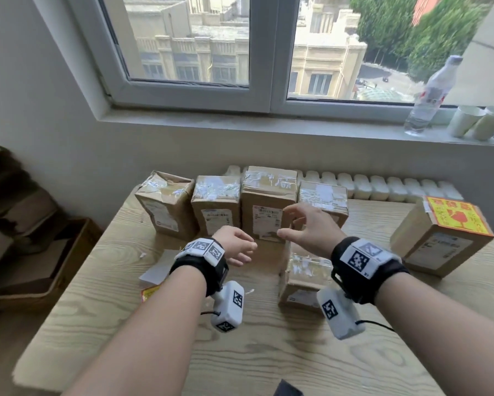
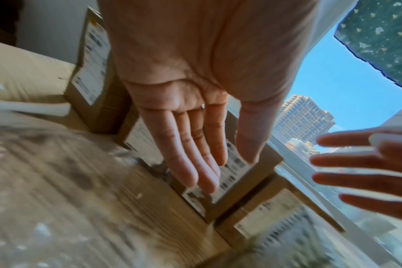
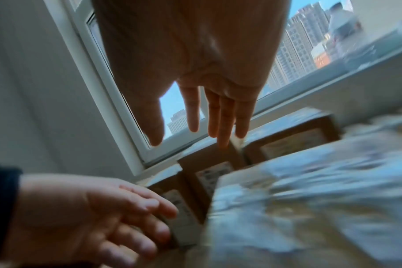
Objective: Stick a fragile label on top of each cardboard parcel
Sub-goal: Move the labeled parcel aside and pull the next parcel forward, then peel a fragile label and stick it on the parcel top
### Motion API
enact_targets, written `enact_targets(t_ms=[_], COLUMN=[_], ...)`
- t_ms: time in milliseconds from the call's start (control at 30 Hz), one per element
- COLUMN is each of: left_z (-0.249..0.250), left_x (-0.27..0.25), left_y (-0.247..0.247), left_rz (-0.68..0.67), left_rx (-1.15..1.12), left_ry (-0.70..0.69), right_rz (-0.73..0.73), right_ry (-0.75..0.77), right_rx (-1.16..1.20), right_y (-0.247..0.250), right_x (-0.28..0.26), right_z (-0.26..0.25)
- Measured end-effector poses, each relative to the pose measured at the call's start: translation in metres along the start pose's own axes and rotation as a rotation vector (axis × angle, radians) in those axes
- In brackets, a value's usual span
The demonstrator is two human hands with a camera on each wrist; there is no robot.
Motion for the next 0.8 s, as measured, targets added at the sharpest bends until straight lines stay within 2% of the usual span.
enact_targets(t_ms=[100,167,233,400,533,567,667,700,800], left_z=[-0.04,-0.075,-0.106,-0.171,-0.209,-0.216,-0.235,-0.24,-0.248], left_x=[0.012,0.021,0.027,0.036,0.038,0.039,0.041,0.043,0.052], left_y=[0.046,0.078,0.104,0.143,0.156,0.158,0.158,0.155,0.146], left_rz=[0.169,0.305,0.382,0.463,0.515,0.524,0.52,0.502,0.435], left_rx=[-0.039,-0.065,-0.096,-0.012,-0.042,-0.062,-0.096,-0.11,-0.184], left_ry=[0.056,0.107,0.153,0.299,0.397,0.413,0.521,0.551,0.572], right_rz=[-0.081,-0.17,-0.238,-0.285,-0.049,-0.037,-0.145,-0.212,-0.288], right_ry=[-0.014,-0.053,-0.106,-0.312,-0.548,-0.591,-0.716,-0.725,-0.741], right_rx=[0.089,0.097,0.076,0.079,0.221,0.283,0.525,0.521,0.617], right_y=[-0.039,-0.077,-0.112,-0.167,-0.186,-0.194,-0.224,-0.23,-0.249], right_x=[0.025,0.036,0.044,0.051,0.046,0.045,0.036,0.031,0.019], right_z=[-0.031,-0.042,-0.043,-0.032,-0.008,-0.001,0.004,0.0,-0.006])
Point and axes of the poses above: each hand's wrist, its own x-axis towards the middle knuckle, its own y-axis out of the back of the hand, z = x × y, the point moved 6 cm from there along x, towards the middle knuckle, and after that the axes turned 14 degrees about y, right-handed, at the moved point
